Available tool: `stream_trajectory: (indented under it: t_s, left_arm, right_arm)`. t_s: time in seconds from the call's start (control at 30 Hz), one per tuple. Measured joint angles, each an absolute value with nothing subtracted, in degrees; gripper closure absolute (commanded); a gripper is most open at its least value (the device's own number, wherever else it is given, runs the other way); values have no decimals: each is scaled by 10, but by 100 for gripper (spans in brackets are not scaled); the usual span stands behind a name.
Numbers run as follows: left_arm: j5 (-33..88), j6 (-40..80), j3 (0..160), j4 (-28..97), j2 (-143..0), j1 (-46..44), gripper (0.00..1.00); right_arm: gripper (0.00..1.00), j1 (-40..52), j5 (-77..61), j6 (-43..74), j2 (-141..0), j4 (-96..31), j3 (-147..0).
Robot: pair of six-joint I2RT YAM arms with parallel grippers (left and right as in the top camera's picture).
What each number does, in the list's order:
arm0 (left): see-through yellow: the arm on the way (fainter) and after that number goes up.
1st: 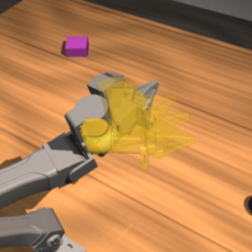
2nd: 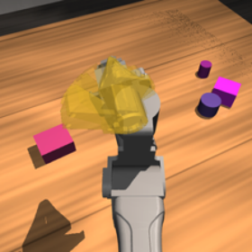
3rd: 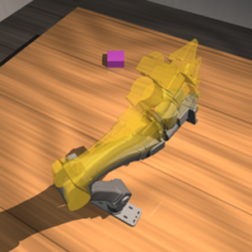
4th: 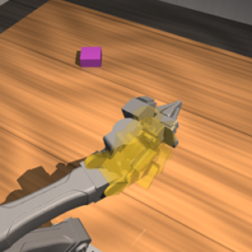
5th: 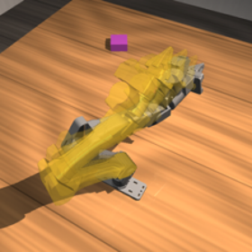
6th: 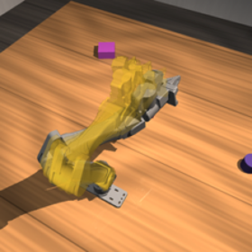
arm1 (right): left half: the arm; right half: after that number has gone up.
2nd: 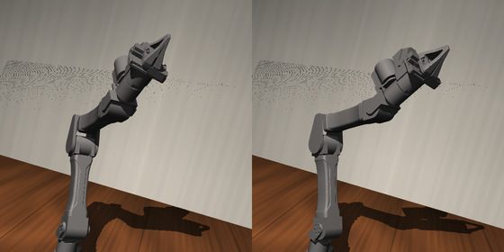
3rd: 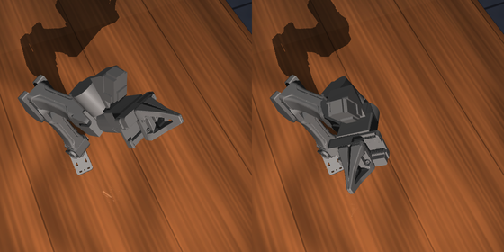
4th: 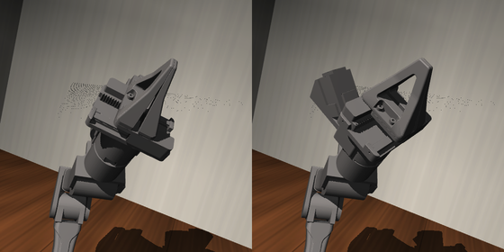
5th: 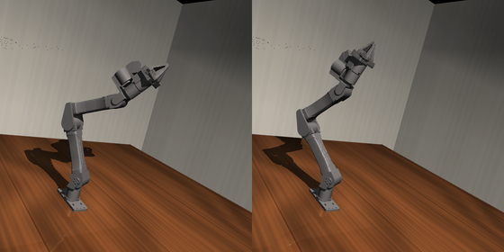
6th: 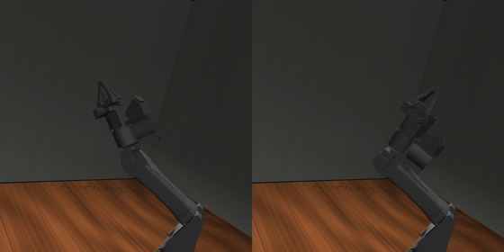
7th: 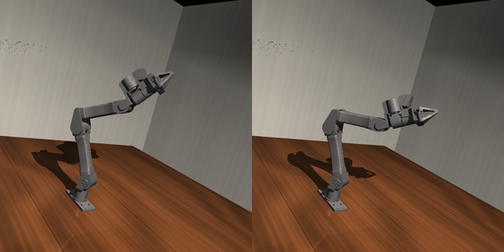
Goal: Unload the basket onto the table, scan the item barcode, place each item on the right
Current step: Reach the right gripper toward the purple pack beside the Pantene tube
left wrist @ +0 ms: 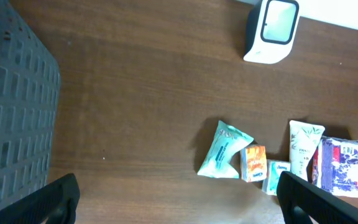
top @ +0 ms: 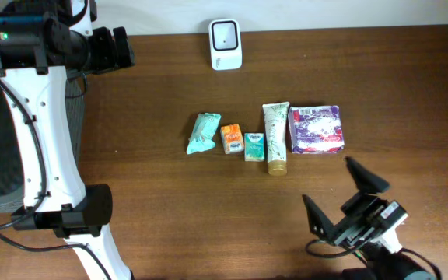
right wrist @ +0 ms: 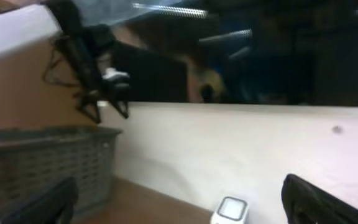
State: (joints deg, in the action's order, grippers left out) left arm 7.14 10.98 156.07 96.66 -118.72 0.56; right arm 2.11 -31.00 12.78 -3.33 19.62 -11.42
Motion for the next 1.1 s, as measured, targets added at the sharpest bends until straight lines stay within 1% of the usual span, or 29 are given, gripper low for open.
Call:
stream_trajectory:
  t_s: [0.13,0.27,0.37,0.47,0.5,0.63,0.73,0.77,0.9,0.93,1.0,1.07,1.1]
  left_arm:
    - [72,110,1561,967,-1187,6,1]
    - [72,110,1561,967,-1187,6,1]
    - [71,110,1561,966,-1187,6,1]
    - [71,110,1561,967,-1187,6,1]
    - [71,110,1561,967,-1187,6,1]
    - [71,110,1561,966,-1187,6,1]
    - [71,110,1561,967,-1187,6,1]
    - [71,110,1561,967,-1187,6,1]
    - [71,110,1561,967,-1187,6,1]
    - [71,110,1561,967,-1187,6,1]
    - [71,110,1561,967,-1187,6,1]
    - [71,110,1561,967,-1187,6,1]
    - [71,110,1561,967,-1187,6,1]
  right_arm:
    - [1,21,-270,67,-126,41,-232]
    - [1,21,-255,29,-268,-93,-393]
    - [1,21,-216,10,-369,-217,-493]
    - [1,21,-188,-52,-463,-360,-568]
    - [1,21,-174,-76,-514,-407,-602]
    - [1,20,-157,-105,-643,-506,-713]
    - [1,20,-179,-112,-724,-552,-783]
    - [1,20,-221,-112,-744,-566,-787]
    - [1,20,-256,-107,-775,-559,-787]
    - [1,20,-243,-85,-777,-548,-787]
    - [1,15,-173,-2,-777,-538,-787]
    - [1,2,-152,28,-778,-544,-787]
    - [1,-2,-165,30,-778,-550,-787]
